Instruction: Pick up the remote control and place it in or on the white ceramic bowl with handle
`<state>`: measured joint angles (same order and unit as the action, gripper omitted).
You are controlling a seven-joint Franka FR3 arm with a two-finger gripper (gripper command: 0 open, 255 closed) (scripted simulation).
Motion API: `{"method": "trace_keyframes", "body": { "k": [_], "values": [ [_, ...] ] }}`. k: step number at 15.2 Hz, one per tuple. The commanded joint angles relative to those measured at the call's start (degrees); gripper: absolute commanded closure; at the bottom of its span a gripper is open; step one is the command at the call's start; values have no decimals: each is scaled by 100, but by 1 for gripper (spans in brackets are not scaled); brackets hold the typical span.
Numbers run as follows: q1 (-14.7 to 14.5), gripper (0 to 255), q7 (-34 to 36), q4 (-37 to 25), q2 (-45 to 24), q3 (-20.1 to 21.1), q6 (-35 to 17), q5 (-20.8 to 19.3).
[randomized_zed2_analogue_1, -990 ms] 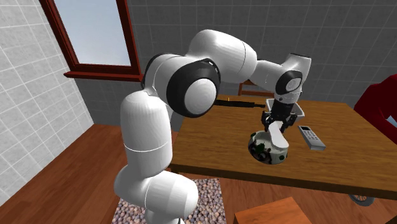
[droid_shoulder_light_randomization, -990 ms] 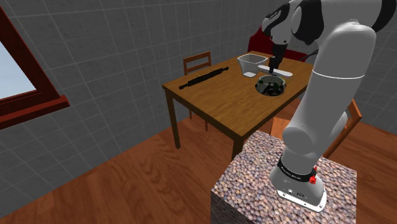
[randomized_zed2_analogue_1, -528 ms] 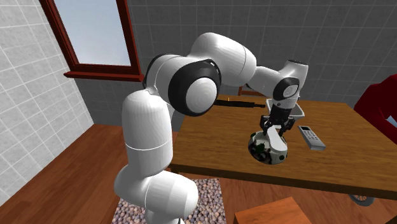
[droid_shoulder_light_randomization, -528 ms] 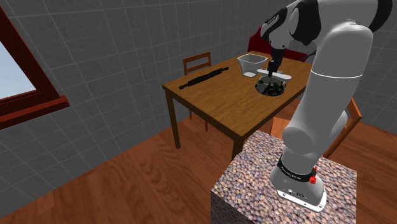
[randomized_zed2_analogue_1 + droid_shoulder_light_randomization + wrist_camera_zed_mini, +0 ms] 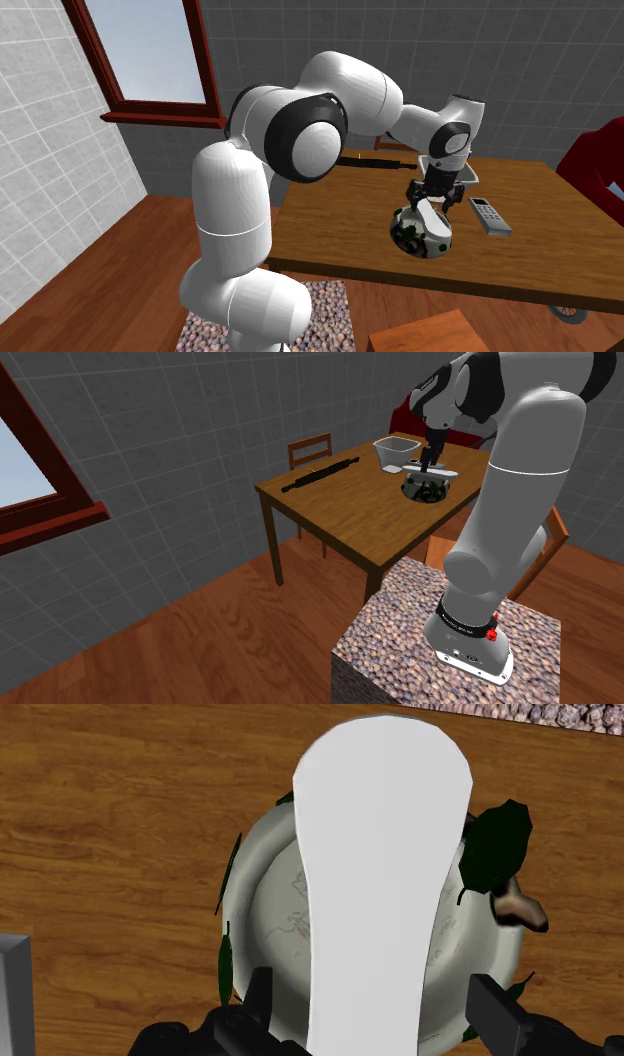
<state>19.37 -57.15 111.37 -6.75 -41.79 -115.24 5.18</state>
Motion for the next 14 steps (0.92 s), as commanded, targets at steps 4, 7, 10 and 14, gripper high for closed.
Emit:
{"method": "trace_keyframes", "body": {
  "k": [4,7,10,14],
  "values": [
    [-20,0,69,-275,121,-13,363,-99],
    [-30,0,112,-549,198,-19,693,-162],
    [-30,0,112,-549,198,-19,693,-162],
    [-30,0,112,-549,198,-19,693,-162]
  ]
}}
